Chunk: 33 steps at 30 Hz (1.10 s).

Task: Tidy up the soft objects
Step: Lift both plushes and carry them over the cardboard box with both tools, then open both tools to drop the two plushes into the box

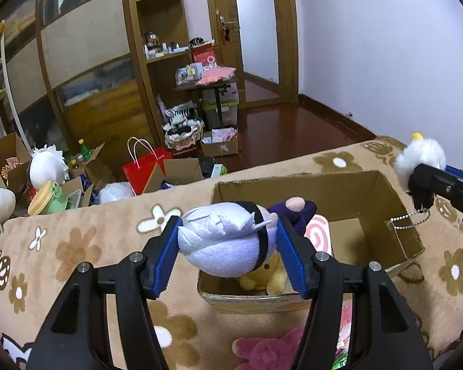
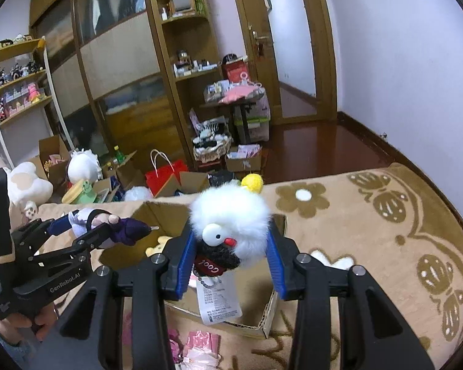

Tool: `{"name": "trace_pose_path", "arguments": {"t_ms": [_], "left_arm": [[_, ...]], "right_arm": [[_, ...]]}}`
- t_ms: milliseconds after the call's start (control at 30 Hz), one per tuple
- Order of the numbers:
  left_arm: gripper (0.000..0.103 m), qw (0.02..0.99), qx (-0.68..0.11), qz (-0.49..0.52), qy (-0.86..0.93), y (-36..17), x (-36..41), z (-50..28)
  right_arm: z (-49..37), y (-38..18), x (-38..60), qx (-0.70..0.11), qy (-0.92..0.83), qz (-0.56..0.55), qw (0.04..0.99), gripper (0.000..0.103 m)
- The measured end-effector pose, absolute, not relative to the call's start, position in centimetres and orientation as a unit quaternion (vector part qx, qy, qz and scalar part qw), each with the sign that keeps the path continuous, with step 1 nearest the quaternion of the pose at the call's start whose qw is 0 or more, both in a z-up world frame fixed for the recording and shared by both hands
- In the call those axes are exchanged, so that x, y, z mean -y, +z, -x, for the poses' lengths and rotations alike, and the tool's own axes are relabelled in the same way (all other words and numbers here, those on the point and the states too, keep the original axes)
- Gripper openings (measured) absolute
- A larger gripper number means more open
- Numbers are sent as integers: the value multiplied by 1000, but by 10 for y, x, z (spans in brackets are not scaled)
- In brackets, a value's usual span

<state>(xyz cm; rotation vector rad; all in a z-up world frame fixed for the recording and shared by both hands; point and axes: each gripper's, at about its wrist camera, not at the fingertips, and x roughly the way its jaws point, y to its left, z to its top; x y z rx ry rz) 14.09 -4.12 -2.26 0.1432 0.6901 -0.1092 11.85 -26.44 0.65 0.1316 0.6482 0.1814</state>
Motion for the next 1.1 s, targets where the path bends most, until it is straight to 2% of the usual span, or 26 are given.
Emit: {"name": "trace_pose_path", "arguments": {"t_ms": [400, 1100], "left_arm": [[60, 927, -362, -66, -71, -41, 43, -149], [63, 914, -389, -81, -78, -52, 45, -154]], "right_arm": [[-132, -21, 264, -346, 88, -68, 932, 45], [-132, -26, 257, -357, 95, -64, 927, 50]]}}
